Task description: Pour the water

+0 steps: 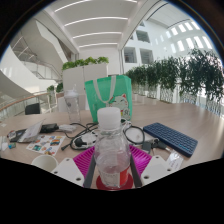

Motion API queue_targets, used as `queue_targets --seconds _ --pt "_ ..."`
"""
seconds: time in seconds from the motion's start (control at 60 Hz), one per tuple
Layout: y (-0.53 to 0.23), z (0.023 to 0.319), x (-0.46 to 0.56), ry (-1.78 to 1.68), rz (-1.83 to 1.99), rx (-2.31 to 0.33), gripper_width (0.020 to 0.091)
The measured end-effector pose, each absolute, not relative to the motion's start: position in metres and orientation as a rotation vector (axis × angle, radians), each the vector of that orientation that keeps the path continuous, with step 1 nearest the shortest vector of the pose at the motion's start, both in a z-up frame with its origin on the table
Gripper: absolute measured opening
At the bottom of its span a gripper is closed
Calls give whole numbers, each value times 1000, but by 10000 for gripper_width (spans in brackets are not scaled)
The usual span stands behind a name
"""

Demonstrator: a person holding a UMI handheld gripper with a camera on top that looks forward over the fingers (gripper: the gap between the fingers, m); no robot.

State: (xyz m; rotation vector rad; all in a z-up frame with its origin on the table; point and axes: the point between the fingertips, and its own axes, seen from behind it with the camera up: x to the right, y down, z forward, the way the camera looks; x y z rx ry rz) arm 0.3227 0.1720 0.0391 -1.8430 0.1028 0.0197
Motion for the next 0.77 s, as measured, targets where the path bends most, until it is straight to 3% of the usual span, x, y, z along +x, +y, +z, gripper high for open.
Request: queue_targets --seconds 0.033,0.1,0.35,0.767 --pt "165 33 320 102 34 -1885 650" --pt "155 29 324 90 33 -1914 856" --pt "58 54 330 144 -10 -1932 841" --pt "-70 136 238 134 -35 -1938 841"
